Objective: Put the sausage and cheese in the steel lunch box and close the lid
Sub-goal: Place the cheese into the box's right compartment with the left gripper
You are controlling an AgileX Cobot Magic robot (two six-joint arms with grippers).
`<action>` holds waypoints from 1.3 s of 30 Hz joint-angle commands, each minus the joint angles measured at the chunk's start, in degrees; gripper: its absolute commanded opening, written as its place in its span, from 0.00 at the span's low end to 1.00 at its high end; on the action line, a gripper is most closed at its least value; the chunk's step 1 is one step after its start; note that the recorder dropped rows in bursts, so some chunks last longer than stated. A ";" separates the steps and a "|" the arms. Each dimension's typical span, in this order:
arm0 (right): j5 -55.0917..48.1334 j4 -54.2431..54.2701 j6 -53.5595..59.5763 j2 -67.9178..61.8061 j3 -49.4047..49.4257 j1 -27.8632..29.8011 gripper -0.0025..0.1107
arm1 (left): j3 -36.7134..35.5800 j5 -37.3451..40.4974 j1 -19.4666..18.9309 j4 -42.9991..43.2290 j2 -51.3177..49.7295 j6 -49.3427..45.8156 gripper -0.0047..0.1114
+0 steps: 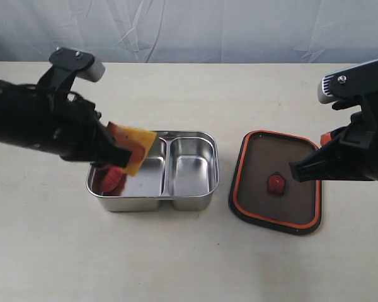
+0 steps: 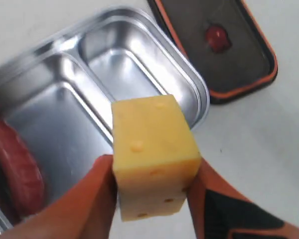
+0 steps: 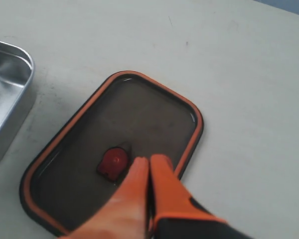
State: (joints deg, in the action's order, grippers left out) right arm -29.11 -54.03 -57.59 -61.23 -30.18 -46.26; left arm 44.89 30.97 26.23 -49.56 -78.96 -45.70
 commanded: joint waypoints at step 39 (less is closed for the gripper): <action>-14.10 19.15 -0.31 1.60 -0.43 6.43 0.02 | 21.42 -1.00 6.22 15.40 -16.82 7.94 0.04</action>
State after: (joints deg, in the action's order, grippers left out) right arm -43.50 -36.76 -60.70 -60.03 -30.18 -42.93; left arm 66.01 29.73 32.83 -40.12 -99.16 -44.09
